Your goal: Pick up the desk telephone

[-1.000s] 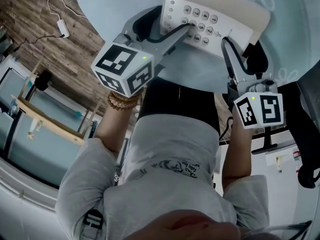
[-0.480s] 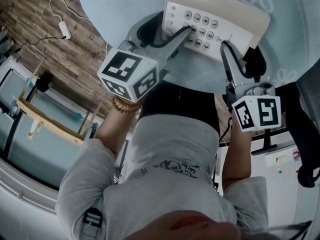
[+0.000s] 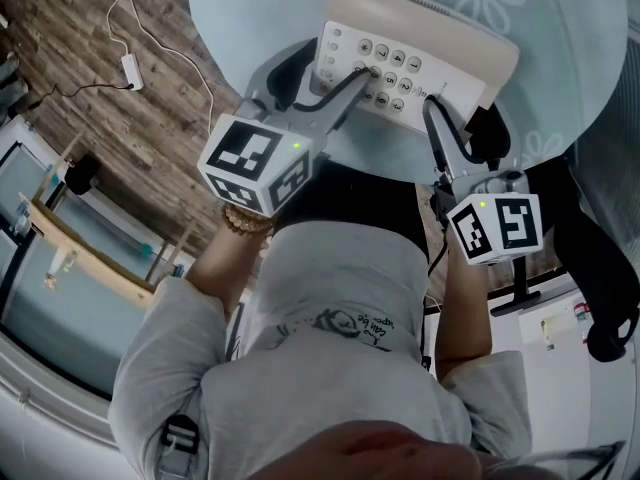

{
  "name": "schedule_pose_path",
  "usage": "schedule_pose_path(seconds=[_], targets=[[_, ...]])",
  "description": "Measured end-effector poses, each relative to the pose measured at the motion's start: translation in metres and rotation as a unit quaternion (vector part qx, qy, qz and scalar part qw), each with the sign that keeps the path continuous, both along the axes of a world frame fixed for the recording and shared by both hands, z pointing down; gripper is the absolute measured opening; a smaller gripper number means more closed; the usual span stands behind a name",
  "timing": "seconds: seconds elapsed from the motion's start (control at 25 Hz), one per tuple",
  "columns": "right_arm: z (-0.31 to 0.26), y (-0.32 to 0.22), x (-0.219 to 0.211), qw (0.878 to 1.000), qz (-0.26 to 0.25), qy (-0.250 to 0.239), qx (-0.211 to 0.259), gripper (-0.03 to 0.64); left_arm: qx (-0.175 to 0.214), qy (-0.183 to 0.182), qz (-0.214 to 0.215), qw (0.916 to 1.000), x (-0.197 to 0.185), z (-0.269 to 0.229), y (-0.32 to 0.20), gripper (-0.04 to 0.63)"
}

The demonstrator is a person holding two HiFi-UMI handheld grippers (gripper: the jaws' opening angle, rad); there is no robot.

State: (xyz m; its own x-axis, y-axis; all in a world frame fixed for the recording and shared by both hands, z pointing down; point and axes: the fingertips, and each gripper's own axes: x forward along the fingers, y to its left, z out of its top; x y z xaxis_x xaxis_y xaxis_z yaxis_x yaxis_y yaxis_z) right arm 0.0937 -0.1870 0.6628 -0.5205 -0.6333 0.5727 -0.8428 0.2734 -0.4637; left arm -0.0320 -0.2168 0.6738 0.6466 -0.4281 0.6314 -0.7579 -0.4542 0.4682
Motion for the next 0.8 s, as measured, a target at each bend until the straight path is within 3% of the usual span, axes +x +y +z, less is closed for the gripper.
schedule_pose_path(seconds=[0.36,0.8], targets=[[-0.131,0.016,-0.003,0.999,0.003,0.011,0.033,0.313,0.039,0.002,-0.007,0.9992,-0.002,-0.132,0.017,0.275],[-0.256,0.024,-0.003,0.996,0.016,0.015,0.083,0.316,0.094,0.013,-0.01,0.9954,-0.003,-0.259,0.025,0.275]])
